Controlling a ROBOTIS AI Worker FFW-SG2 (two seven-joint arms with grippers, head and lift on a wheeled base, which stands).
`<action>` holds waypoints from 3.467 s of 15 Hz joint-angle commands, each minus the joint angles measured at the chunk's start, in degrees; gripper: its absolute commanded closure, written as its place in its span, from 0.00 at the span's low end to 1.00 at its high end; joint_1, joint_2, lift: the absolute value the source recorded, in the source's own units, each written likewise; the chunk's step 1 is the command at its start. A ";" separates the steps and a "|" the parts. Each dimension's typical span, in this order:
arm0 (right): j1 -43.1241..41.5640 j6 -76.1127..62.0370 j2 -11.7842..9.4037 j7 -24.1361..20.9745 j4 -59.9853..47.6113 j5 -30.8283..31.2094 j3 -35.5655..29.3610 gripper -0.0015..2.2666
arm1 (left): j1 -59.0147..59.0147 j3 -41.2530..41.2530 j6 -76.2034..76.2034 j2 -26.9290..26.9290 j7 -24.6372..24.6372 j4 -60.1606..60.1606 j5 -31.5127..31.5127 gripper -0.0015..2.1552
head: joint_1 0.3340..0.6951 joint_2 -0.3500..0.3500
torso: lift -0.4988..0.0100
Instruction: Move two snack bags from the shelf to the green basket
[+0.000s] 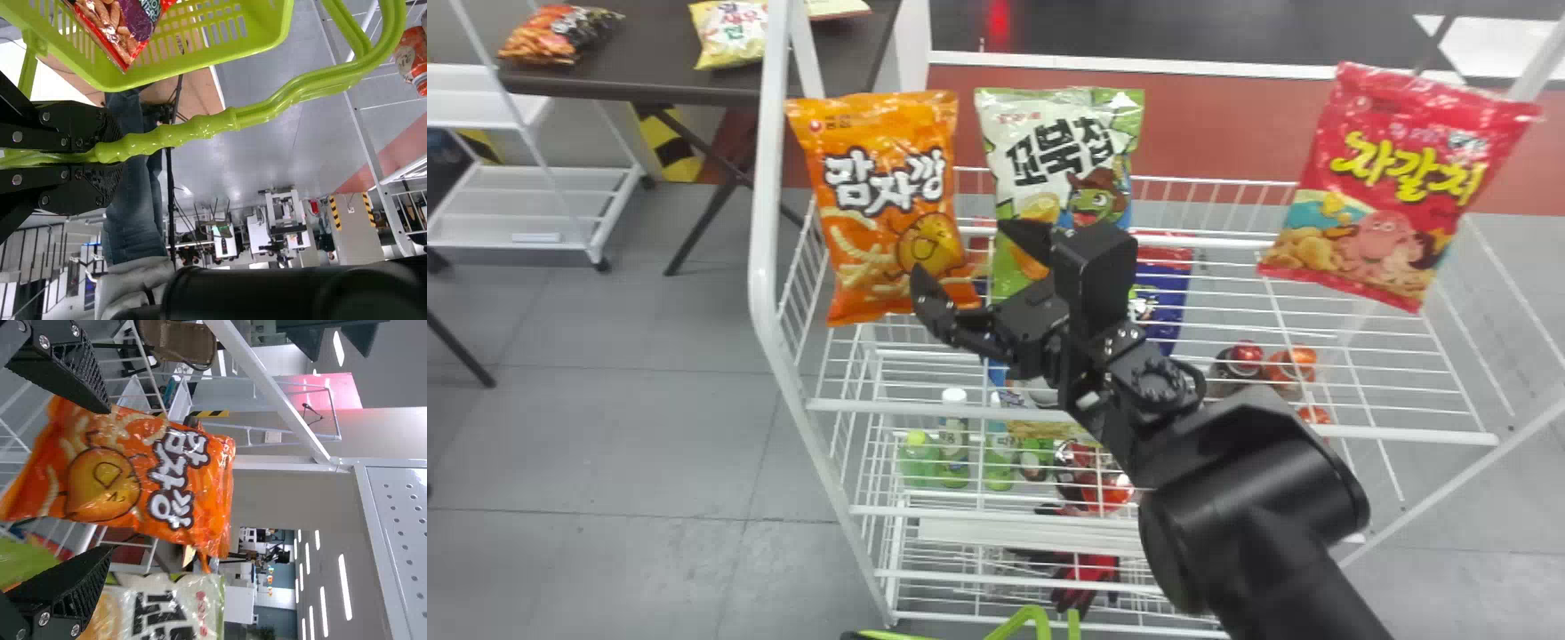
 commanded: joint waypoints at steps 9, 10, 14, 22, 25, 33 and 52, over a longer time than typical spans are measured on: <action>-18.26 -6.58 4.53 4.90 26.65 -5.96 0.59 0.13 | -0.60 0.56 -1.58 0.34 -0.41 0.30 -0.01 0.99 | 1.00 0.56 | 0.95; -18.79 -4.30 4.53 7.53 27.09 -6.39 0.41 0.19 | -0.77 0.56 -1.58 0.43 -0.41 0.39 -0.01 0.99 | 1.00 0.56 | 0.95; -19.58 4.84 4.53 10.08 26.57 -6.75 0.76 0.53 | -1.83 0.56 -2.11 0.43 -0.50 1.27 0.52 0.99 | 1.00 0.59 | 0.95; -12.29 10.82 4.53 9.29 12.50 -7.01 0.59 0.99 | -1.47 0.83 -2.28 0.43 -0.59 0.65 0.69 0.99 | 1.00 0.62 | 0.95; -7.63 17.50 4.53 9.29 1.08 -10.00 -0.29 0.99 | -1.21 0.91 -2.28 0.51 -0.50 -0.05 0.69 0.99 | 1.00 0.66 | 0.95; 8.10 26.11 -5.80 7.01 -25.64 -15.18 -9.35 0.99 | -0.24 0.83 -1.23 0.43 -0.06 -3.48 0.25 0.99 | 1.00 0.58 | 0.95; 41.50 73.93 -13.01 15.36 -51.83 -26.61 -37.47 0.99 | -3.06 1.88 -0.70 0.25 0.29 -3.74 0.87 0.99 | 1.00 0.00 | 0.95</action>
